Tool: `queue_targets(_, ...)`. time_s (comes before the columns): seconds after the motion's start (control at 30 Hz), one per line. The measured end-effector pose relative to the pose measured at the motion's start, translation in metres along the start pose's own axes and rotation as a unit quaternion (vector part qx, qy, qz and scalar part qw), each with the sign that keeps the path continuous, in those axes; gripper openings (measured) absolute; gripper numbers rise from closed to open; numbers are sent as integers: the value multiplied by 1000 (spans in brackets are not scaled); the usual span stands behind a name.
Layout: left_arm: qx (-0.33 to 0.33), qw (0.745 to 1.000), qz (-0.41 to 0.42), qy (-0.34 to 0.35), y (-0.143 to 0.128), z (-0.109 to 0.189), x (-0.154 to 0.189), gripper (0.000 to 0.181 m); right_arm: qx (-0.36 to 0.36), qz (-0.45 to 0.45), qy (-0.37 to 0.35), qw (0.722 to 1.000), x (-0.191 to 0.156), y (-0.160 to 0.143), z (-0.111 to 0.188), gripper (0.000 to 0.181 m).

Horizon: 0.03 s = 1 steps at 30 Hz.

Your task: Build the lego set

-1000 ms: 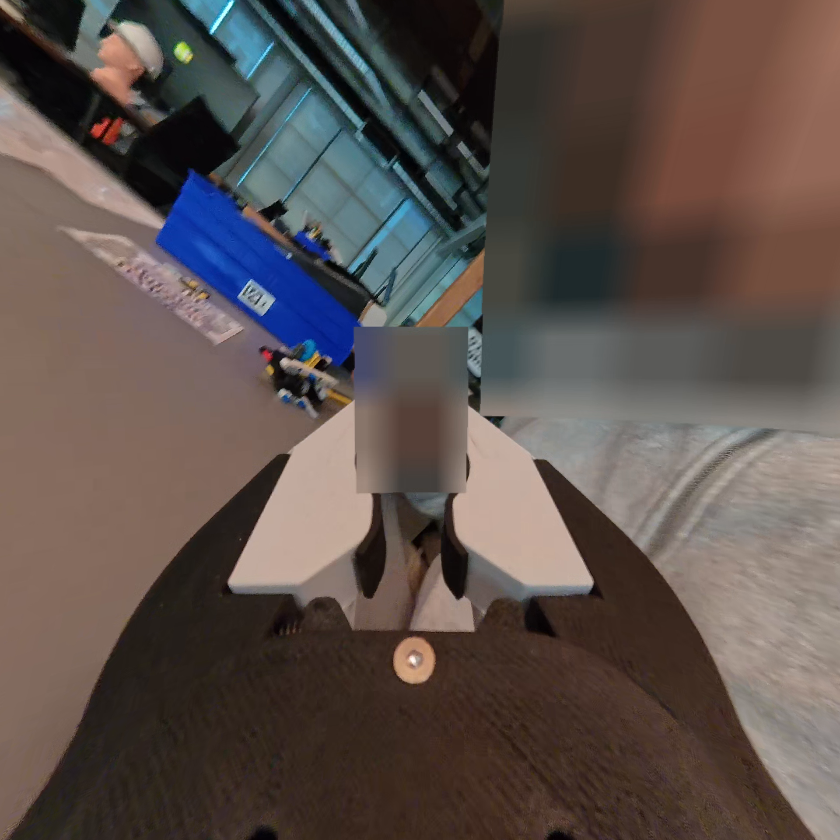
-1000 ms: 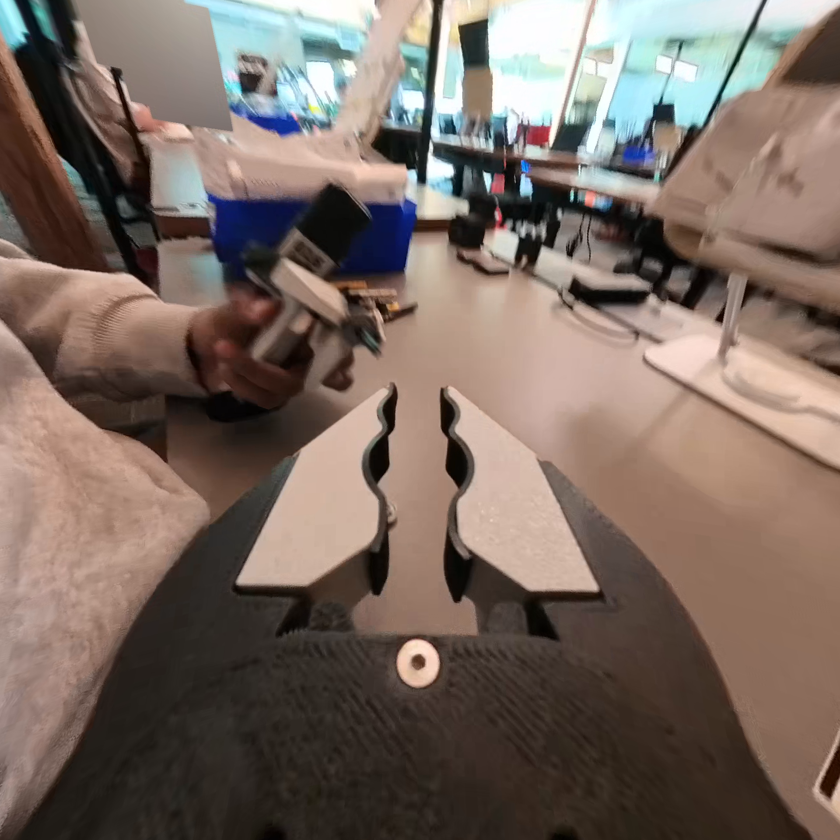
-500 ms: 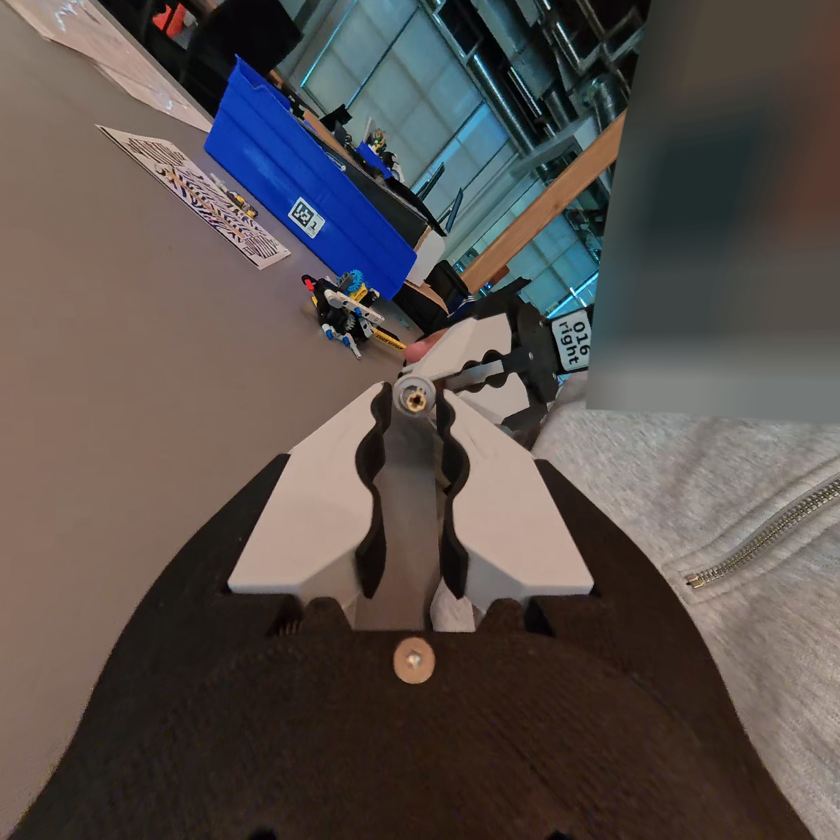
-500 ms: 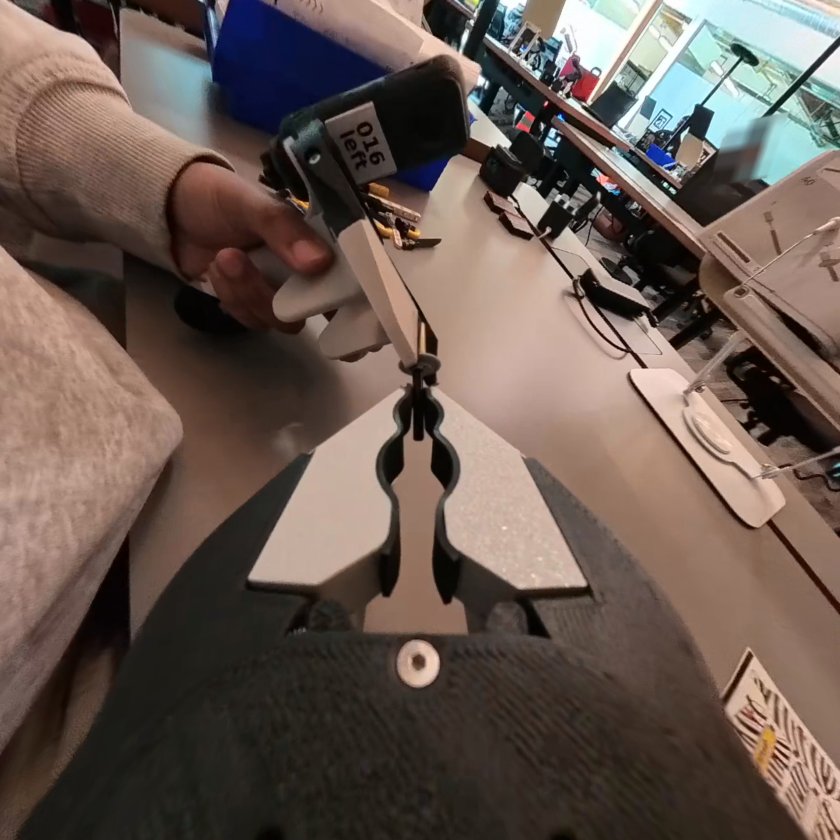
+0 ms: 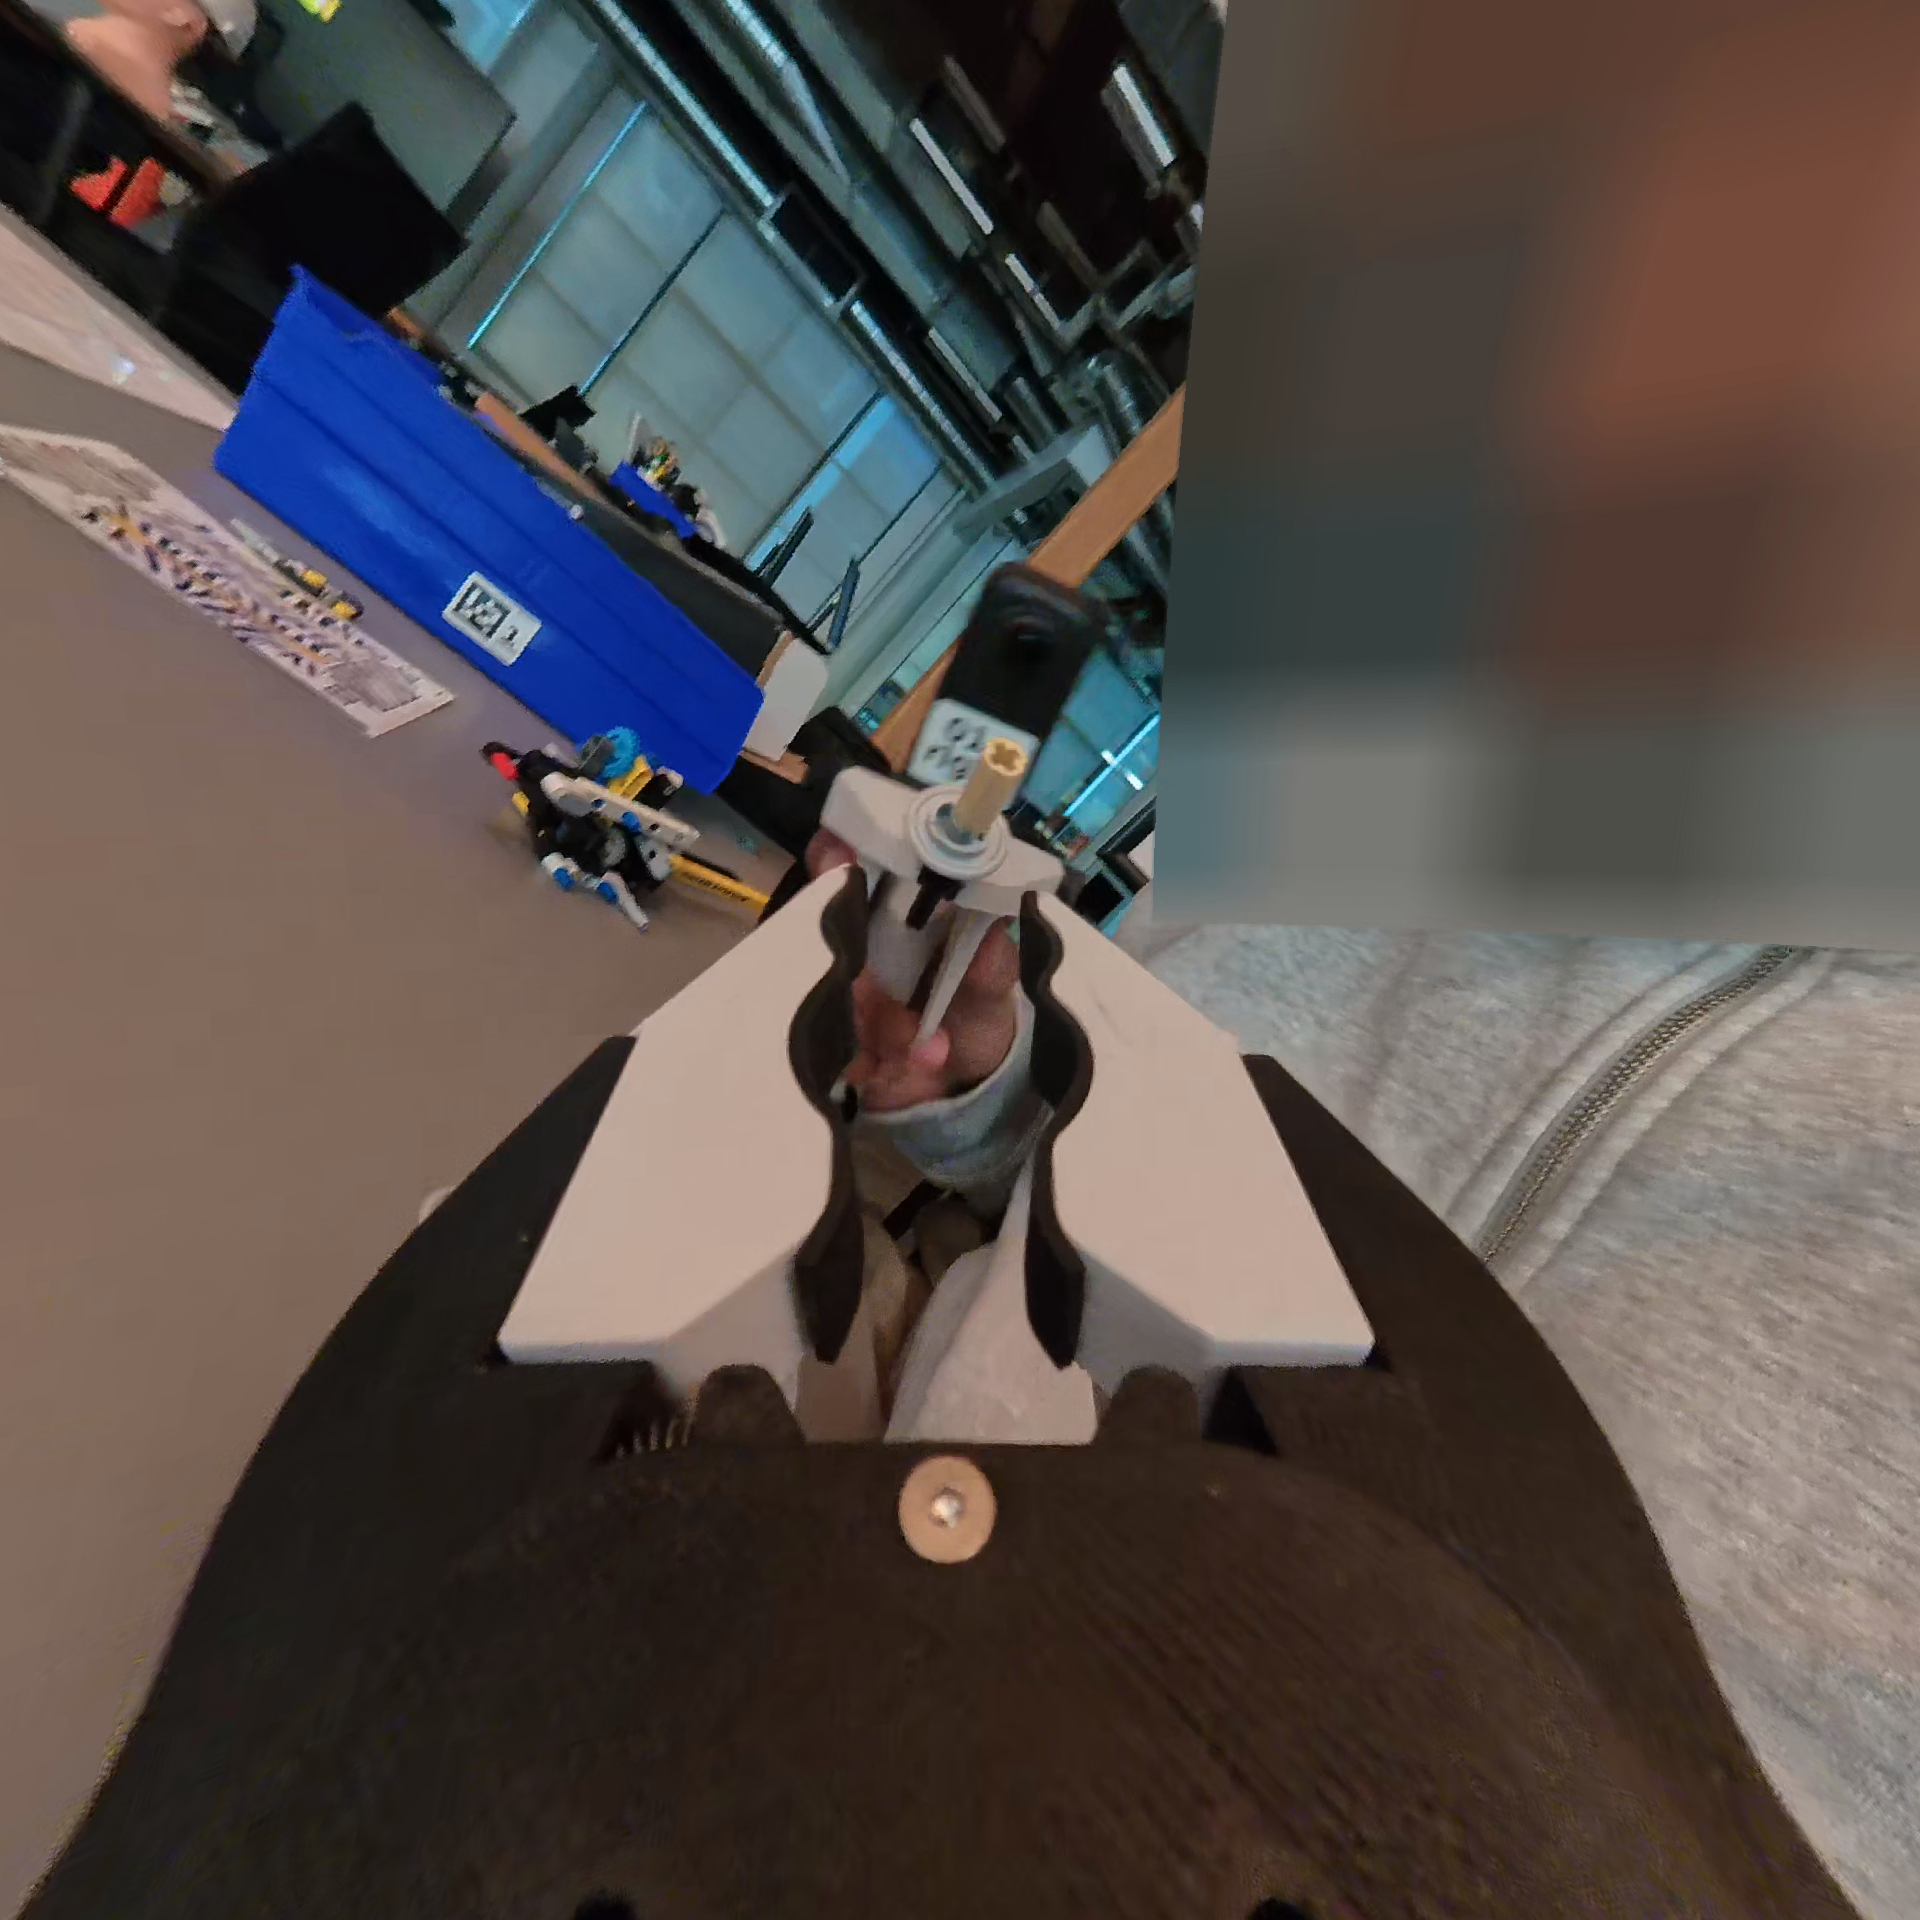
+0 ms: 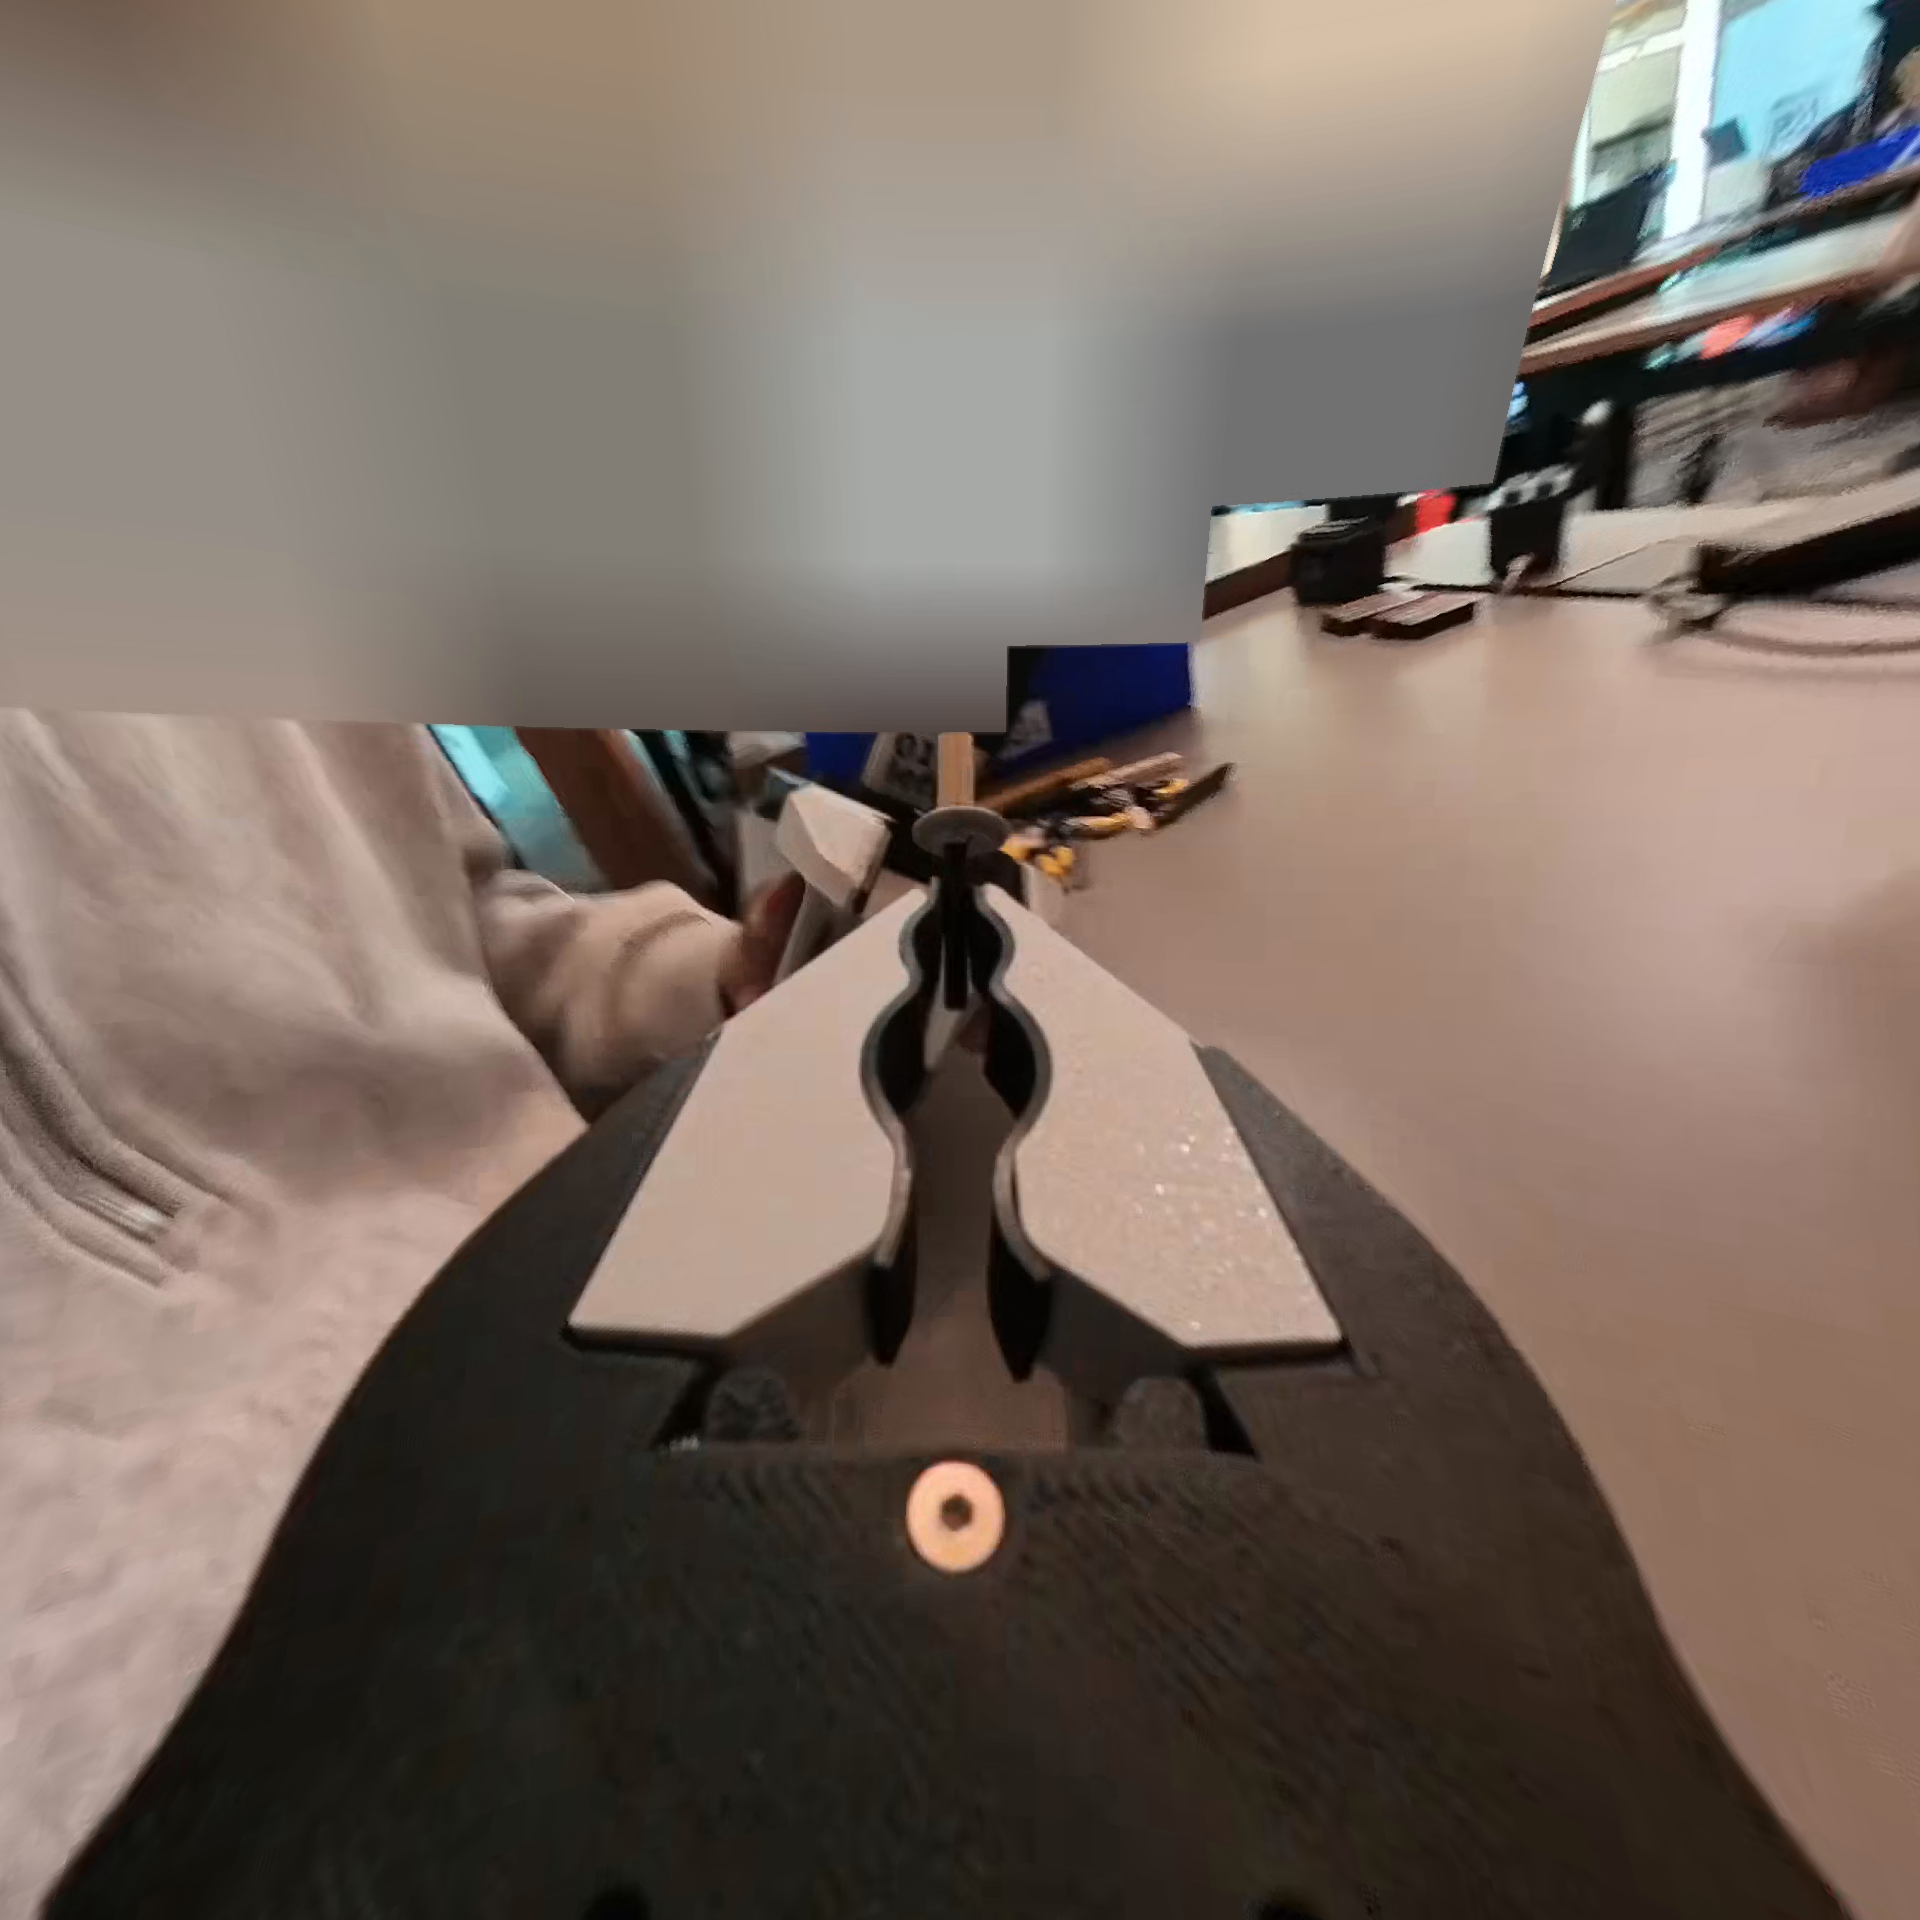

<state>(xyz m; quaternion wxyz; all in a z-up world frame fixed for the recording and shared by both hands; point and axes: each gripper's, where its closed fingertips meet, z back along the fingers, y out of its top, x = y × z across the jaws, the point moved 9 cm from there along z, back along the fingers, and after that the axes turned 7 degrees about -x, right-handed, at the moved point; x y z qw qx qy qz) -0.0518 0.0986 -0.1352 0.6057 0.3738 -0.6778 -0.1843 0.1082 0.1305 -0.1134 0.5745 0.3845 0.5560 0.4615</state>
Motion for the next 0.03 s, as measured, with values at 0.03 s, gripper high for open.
queue_targets(0.03, 7, 1000, -3, -8, 1, -1, 3, 22, 14, -40, 23, 999, 1, -1, -2, 1)
